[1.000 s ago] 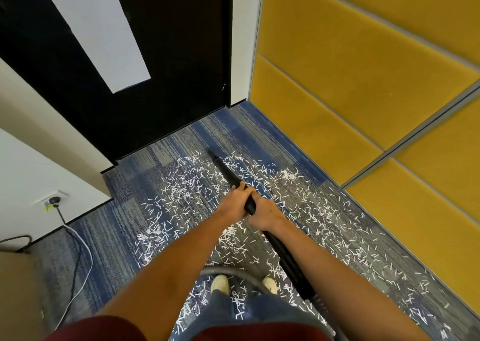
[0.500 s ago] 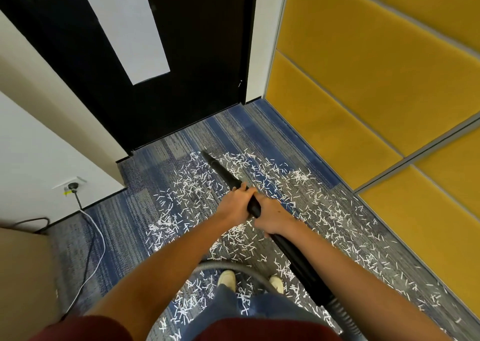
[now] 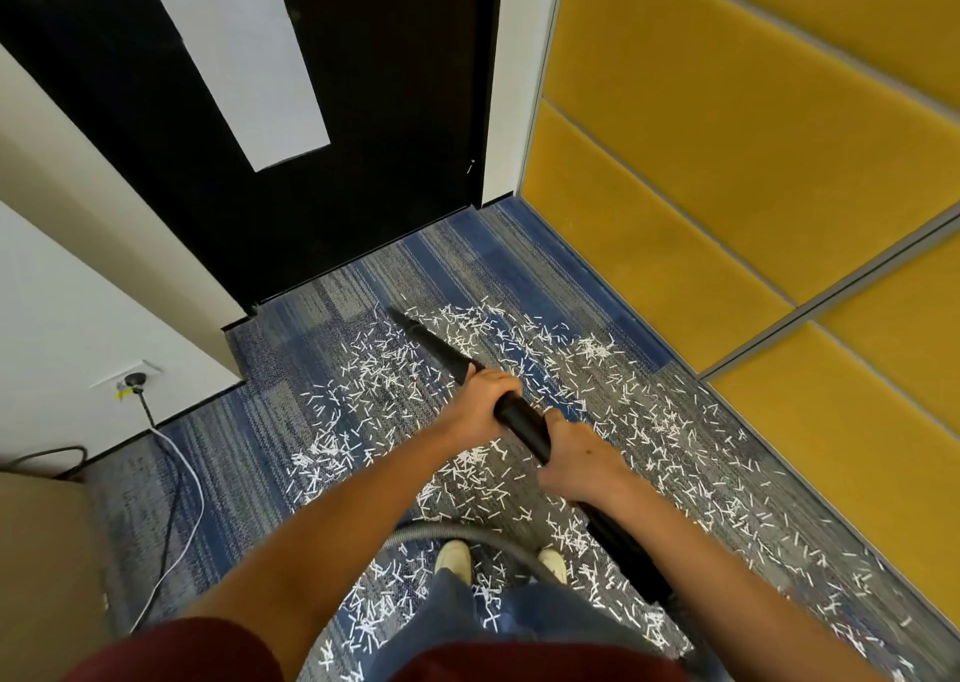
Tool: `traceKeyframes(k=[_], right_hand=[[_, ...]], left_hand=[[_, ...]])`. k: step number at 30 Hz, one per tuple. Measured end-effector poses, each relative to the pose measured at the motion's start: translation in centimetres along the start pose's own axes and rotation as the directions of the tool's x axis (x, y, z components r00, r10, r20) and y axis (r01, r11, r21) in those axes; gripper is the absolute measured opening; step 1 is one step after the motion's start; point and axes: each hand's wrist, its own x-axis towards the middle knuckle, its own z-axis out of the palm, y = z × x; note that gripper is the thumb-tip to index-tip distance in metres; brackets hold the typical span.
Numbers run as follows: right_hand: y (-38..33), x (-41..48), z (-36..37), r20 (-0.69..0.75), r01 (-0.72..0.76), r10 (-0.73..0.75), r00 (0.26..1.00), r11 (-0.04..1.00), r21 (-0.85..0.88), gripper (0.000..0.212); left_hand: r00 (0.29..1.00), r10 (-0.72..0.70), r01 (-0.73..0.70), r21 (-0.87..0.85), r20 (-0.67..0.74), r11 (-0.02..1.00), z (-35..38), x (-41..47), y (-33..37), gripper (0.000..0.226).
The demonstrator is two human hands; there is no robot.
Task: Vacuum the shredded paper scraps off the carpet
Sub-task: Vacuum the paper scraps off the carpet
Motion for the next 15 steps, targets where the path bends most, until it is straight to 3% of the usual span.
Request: traceKeyframes(k=[8,15], right_hand=[[-0.5,1.0,-0.6,-0.030,-0.044,0.044,0.999,0.999,0.023,0.032],[-1.7,1.1,-1.0,-0.033,-0.049,0.048,0.998,0.999,-0.012,0.033]], left_hand=[[1.000,-0.019,0.019,-0.003,0.021,1.000,-0.2,1.6,-0.2,0.031],[0.993,-0.044,0.036,-0.075,-0.111,0.997,0.3,0.7,-0.7,0.030]])
